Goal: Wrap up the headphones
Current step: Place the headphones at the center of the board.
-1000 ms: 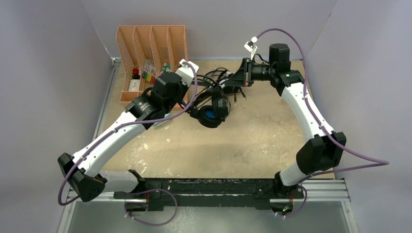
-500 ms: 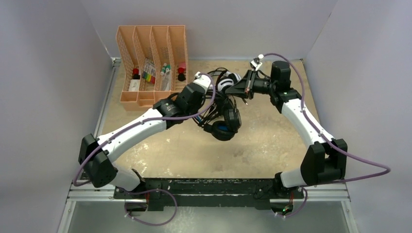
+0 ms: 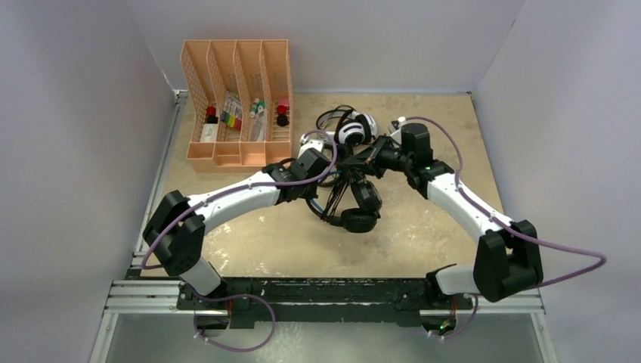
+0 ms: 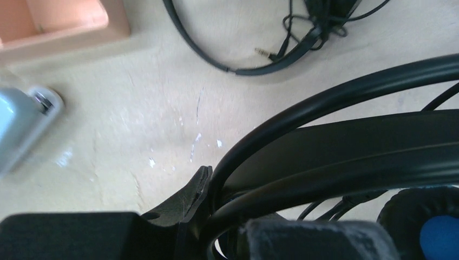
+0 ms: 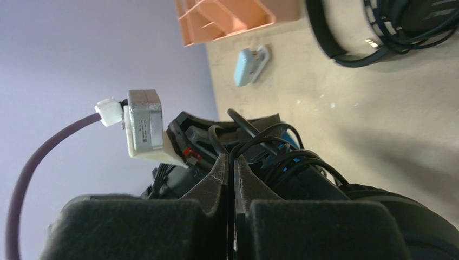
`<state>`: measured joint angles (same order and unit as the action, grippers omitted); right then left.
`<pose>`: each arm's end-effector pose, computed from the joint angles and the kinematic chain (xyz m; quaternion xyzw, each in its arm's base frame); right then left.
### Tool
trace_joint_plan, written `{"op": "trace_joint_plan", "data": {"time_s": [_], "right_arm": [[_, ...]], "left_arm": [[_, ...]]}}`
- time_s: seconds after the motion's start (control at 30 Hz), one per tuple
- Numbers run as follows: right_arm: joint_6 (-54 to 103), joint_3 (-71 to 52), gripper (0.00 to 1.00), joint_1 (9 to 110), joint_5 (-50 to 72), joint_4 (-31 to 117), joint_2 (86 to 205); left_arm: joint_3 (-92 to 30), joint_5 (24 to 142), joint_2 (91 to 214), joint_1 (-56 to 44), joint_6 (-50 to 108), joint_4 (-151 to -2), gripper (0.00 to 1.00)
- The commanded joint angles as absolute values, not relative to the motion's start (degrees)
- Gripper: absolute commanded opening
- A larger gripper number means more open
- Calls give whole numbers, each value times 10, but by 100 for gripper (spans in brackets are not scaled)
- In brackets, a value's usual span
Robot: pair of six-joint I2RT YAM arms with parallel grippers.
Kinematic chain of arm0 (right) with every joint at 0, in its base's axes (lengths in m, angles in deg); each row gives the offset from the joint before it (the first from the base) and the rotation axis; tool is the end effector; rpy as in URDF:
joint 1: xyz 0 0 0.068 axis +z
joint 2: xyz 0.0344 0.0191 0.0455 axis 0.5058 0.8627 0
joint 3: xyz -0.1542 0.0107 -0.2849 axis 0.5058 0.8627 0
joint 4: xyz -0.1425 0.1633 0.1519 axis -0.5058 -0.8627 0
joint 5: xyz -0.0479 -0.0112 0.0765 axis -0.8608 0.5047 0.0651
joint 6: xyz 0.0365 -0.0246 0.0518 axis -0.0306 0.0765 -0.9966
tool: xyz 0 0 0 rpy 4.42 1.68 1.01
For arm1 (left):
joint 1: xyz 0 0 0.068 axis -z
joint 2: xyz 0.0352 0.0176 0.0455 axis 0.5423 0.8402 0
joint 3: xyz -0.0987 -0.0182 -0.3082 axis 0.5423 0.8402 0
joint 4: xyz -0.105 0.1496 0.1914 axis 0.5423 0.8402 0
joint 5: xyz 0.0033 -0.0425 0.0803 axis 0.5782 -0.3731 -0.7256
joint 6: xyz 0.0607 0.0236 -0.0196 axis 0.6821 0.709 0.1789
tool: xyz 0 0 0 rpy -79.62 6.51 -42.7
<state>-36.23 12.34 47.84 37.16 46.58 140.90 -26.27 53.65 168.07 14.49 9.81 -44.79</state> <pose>0.2878 0.1228 0.3374 0.1806 0.7819 0.5470 0.2382 0.2541 -0.2466 0.2840 0.0747 0.9322 -0.0586 0.3492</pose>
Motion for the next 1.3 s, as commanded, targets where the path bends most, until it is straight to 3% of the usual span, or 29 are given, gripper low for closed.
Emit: {"op": "trace_joint_plan", "data": {"time_s": [0.0, 0.33, 0.77, 0.83, 1.03, 1.17, 1.27], "right_arm": [[-322, 122, 0, 518, 260, 542, 1434], [-190, 172, 0, 596, -2, 556, 1459], [-166, 183, 0, 726, -242, 512, 1501], [-171, 185, 8, 744, -272, 505, 1506], [-152, 184, 22, 758, -290, 485, 1523], [-138, 200, 17, 761, -270, 494, 1506], [-138, 195, 25, 762, -247, 463, 1496]], "left_arm": [[-236, 587, 1701, 142, -20, -432, 0], [-185, 654, 1716, 143, -161, -545, 0], [-124, 704, 1709, 144, -265, -662, 0], [-117, 710, 1703, 145, -270, -670, 2], [-109, 706, 1692, 146, -269, -664, 4], [-96, 700, 1683, 146, -275, -666, 7], [-89, 692, 1674, 146, -276, -663, 12]]}}
